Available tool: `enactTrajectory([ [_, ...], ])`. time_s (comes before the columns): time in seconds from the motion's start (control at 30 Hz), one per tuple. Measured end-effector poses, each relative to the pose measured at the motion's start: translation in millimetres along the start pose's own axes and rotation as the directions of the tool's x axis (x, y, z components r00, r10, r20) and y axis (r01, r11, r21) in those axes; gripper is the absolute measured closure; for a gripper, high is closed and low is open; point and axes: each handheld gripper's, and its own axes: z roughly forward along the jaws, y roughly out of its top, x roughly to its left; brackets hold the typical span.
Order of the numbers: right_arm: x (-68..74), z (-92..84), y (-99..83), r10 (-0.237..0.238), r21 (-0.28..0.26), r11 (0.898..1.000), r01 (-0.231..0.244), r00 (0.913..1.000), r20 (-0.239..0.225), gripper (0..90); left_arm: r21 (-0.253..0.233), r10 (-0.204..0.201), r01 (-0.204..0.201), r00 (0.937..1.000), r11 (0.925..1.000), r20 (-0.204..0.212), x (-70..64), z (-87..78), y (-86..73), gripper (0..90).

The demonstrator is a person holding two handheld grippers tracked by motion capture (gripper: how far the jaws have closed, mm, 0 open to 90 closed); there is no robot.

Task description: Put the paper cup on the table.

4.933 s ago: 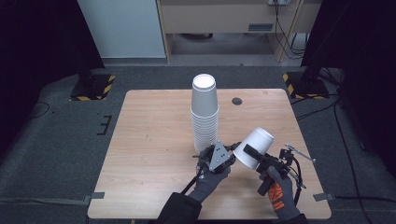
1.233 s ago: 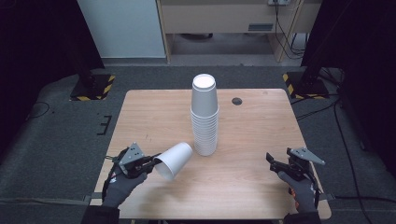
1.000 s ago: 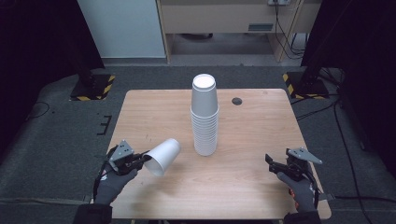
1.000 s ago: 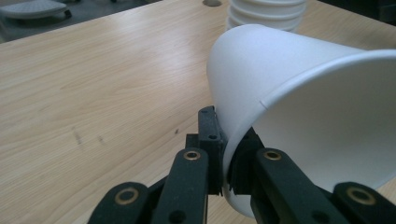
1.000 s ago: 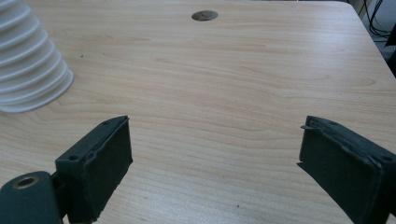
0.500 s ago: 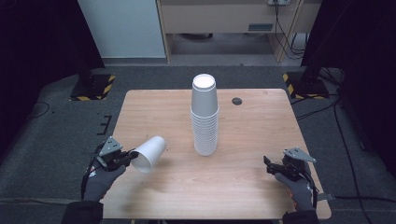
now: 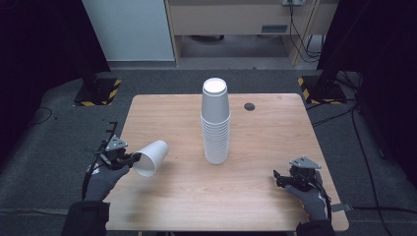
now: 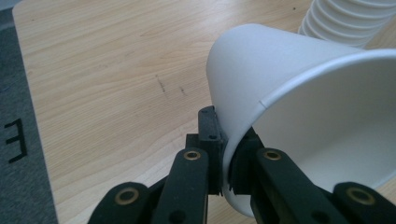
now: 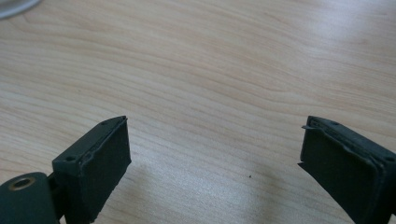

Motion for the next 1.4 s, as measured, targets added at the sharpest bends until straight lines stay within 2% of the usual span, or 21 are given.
enactTrajectory([
  [0.17,-1.9,3.1,-3.0,-0.007,0.025,1.000,0.007,0.9999,0.008,9.0,0.088,-0.022,0.023,0.9996,0.9958,-0.015,7.4,-0.9,5.1,86.0],
  [0.27,-3.4,5.2,-5.8,0.007,0.046,0.999,-0.007,1.0000,0.006,9.2,0.109,-0.027,0.029,0.9994,0.9936,-0.019,10.0,-2.3,6.5,86.0],
  [0.37,-5.5,6.3,-7.2,0.018,0.049,0.999,-0.018,0.9998,0.006,9.1,0.175,-0.027,0.032,0.9992,0.9841,-0.030,14.4,-6.1,11.0,86.0],
  [0.43,-5.6,6.3,-7.4,0.020,0.049,0.999,-0.020,0.9998,0.007,9.1,0.187,-0.032,0.037,0.9990,0.9817,-0.031,14.8,-6.5,12.0,86.0],
  [0.53,-5.5,6.4,-7.3,0.019,0.051,0.998,-0.020,0.9998,0.005,8.7,0.237,-0.035,0.042,0.9987,0.9705,-0.037,16.0,-7.8,16.0,86.0],
  [0.6,-5.6,6.6,-7.3,0.023,0.051,0.998,-0.023,0.9997,0.007,8.6,0.297,-0.025,0.038,0.9986,0.9540,-0.046,17.3,-7.7,20.5,86.0],
  [0.67,-5.8,6.6,-7.4,0.021,0.052,0.998,-0.022,0.9998,0.007,8.6,0.314,-0.024,0.038,0.9986,0.9488,-0.048,18.0,-7.6,22.1,86.0],
  [0.77,-6.4,6.7,-7.4,0.030,0.059,0.998,-0.029,0.9995,-0.007,8.6,0.373,-0.016,0.035,0.9984,0.9272,-0.053,20.4,-8.4,28.3,86.0],
  [0.8,-6.5,6.7,-7.4,0.031,0.059,0.998,-0.031,0.9995,-0.007,8.5,0.373,-0.016,0.035,0.9984,0.9272,-0.053,20.4,-8.4,28.3,86.1],
  [0.97,-6.5,6.6,-7.5,0.034,0.061,0.998,-0.034,0.9993,-0.011,8.6,0.439,-0.005,0.025,0.9989,0.8980,-0.046,22.5,-9.6,34.0,86.0],
  [1.0,-6.5,6.6,-7.5,0.034,0.061,0.998,-0.034,0.9993,-0.011,8.6,0.439,-0.005,0.025,0.9989,0.8980,-0.046,22.5,-9.6,34.0,86.0],
  [1.07,-6.1,6.5,-7.6,0.038,0.063,0.997,-0.038,0.9992,-0.013,8.6,0.483,0.005,0.020,0.9987,0.8756,-0.050,22.7,-7.3,35.8,86.1],
  [1.1,-6.1,6.5,-7.6,0.039,0.063,0.997,-0.038,0.9992,-0.013,8.6,0.489,0.003,0.023,0.9986,0.8717,-0.053,22.2,-6.1,36.0,86.1],
  [1.17,-6.5,6.6,-7.6,0.039,0.064,0.997,-0.038,0.9991,-0.017,8.6,0.534,0.023,0.007,0.9985,0.8456,-0.050,20.7,-3.2,38.2,86.1],
  [1.2,-6.9,6.8,-7.6,0.038,0.063,0.997,-0.037,0.9991,-0.018,8.6,0.534,0.023,0.007,0.9985,0.8456,-0.050,20.7,-3.2,38.2,86.0],
  [1.23,-7.0,6.7,-7.5,0.041,0.065,0.997,-0.039,0.9990,-0.020,8.6,0.564,0.039,-0.008,0.9983,0.8258,-0.043,19.0,-1.3,41.8,86.1],
  [1.27,-7.0,6.7,-7.5,0.041,0.065,0.997,-0.039,0.9990,-0.020,8.6,0.564,0.039,-0.008,0.9983,0.8258,-0.043,19.0,-1.3,41.8,86.0],
  [1.3,-7.1,6.7,-7.5,0.042,0.066,0.997,-0.040,0.9989,-0.021,8.6,0.586,0.051,-0.018,0.9979,0.8101,-0.040,16.6,0.1,46.1,86.0],
  [1.33,-7.1,6.7,-7.5,0.041,0.066,0.997,-0.040,0.9989,-0.021,8.6,0.596,0.062,-0.031,0.9976,0.8026,-0.031,15.9,0.6,48.7,86.0],
  [1.37,-7.1,6.7,-7.5,0.041,0.066,0.997,-0.039,0.9989,-0.022,8.6,0.603,0.063,-0.038,0.9978,0.7968,-0.020,14.7,1.6,50.5,86.0],
  [1.4,-7.1,6.7,-7.5,0.041,0.066,0.997,-0.039,0.9989,-0.022,8.6,0.603,0.063,-0.038,0.9978,0.7968,-0.020,14.7,1.6,50.5,86.0],
])
